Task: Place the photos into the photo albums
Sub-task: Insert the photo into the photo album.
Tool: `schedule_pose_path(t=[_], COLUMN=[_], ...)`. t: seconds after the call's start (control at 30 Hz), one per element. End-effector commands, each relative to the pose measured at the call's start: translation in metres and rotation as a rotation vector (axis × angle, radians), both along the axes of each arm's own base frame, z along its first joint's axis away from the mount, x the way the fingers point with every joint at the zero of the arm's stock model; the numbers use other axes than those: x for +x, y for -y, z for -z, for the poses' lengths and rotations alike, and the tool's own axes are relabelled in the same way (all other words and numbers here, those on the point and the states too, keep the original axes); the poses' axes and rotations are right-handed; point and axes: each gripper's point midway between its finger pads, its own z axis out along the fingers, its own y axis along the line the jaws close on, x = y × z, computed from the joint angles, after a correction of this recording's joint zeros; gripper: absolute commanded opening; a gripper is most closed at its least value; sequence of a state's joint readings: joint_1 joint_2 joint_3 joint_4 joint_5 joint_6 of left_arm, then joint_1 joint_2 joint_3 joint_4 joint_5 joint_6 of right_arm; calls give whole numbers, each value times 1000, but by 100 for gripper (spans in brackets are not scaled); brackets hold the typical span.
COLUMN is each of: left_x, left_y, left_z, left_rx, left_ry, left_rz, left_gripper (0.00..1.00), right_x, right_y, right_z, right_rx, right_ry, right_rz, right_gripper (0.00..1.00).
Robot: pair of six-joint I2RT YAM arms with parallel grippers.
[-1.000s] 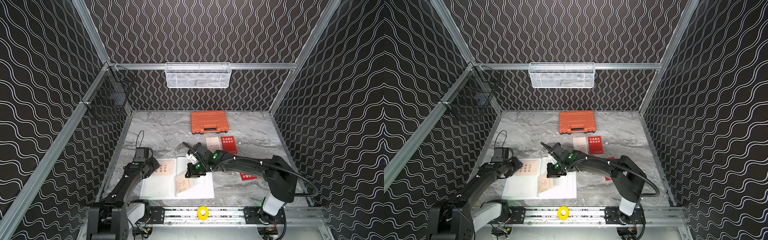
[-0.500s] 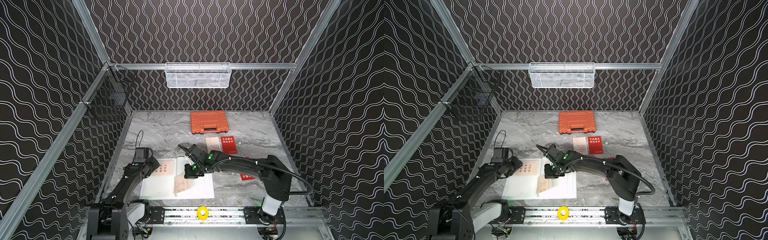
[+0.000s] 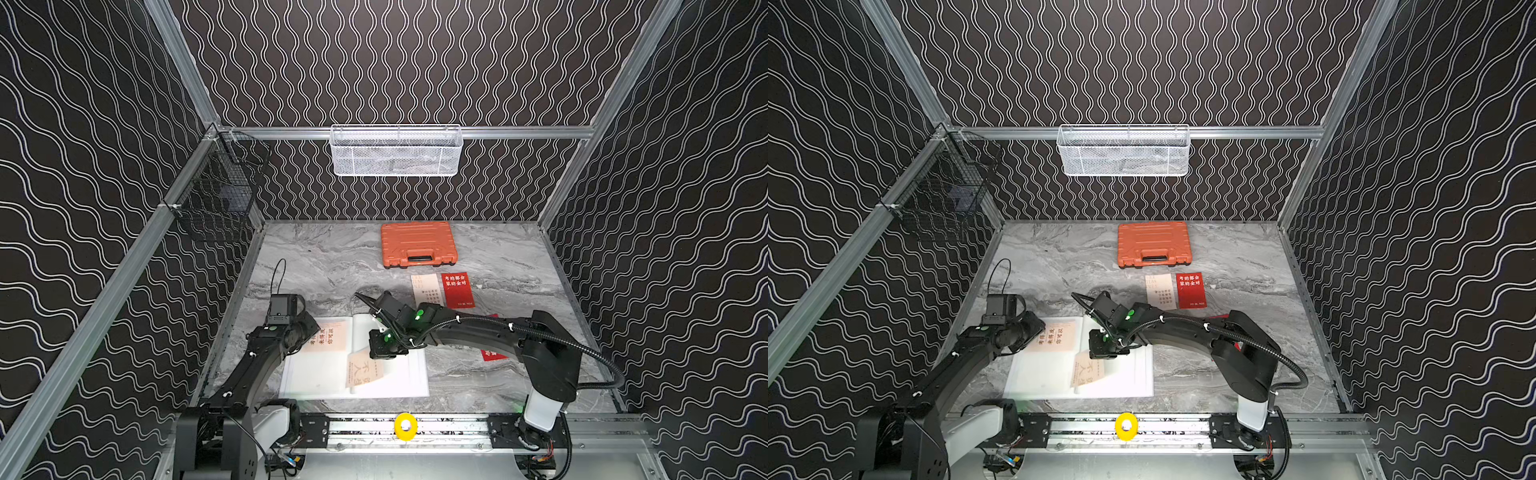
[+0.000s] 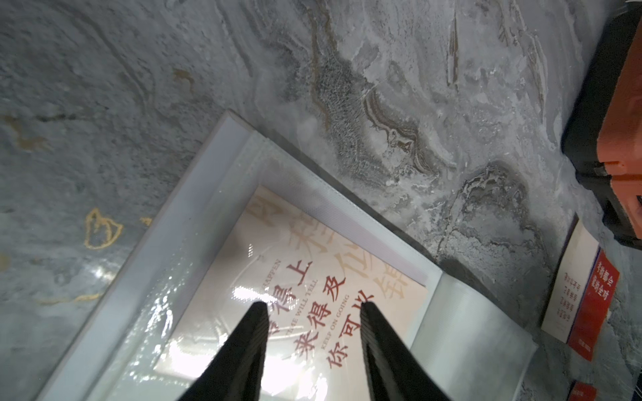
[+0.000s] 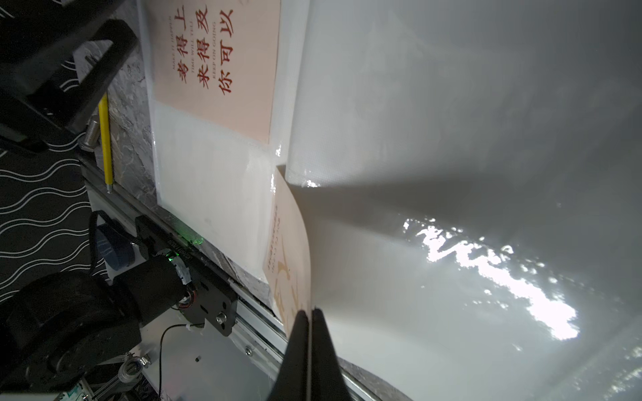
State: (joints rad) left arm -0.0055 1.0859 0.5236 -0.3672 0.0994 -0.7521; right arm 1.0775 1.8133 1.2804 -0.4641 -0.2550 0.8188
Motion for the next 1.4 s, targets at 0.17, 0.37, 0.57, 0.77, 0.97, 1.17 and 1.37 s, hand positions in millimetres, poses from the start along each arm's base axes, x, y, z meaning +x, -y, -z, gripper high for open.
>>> schedule_pose_path(t=[0.17, 0.37, 0.57, 0.77, 0.97, 1.17, 1.37], left_x=[3, 1, 0, -3, -7, -10, -9], left_y=[-1, -3, -14, -30, -33, -33, -32], left_z=[-5, -5, -5, -4, 2, 11, 11], left_rx=[18, 32, 100, 119, 116, 104, 99], left_ry=[14, 10, -16, -17, -25, -31, -24], left_rz=[26, 27, 28, -35, -58, -69, -73], left_gripper=[48, 48, 48, 48, 48, 48, 48], right_x=[-1, -3, 3, 5, 2, -5, -10], right_y=[-1, -5, -23, -40, -30, -6, -12], right_z=[8, 17, 12, 29, 30, 32, 18], right_rx=[-6, 5, 48, 49, 24, -29, 17], right_ry=[-3, -13, 0, -29, -24, -14, -23], right_rz=[-6, -24, -49, -75, -87, -86, -112], right_gripper=[0, 0, 0, 0, 27, 37, 36])
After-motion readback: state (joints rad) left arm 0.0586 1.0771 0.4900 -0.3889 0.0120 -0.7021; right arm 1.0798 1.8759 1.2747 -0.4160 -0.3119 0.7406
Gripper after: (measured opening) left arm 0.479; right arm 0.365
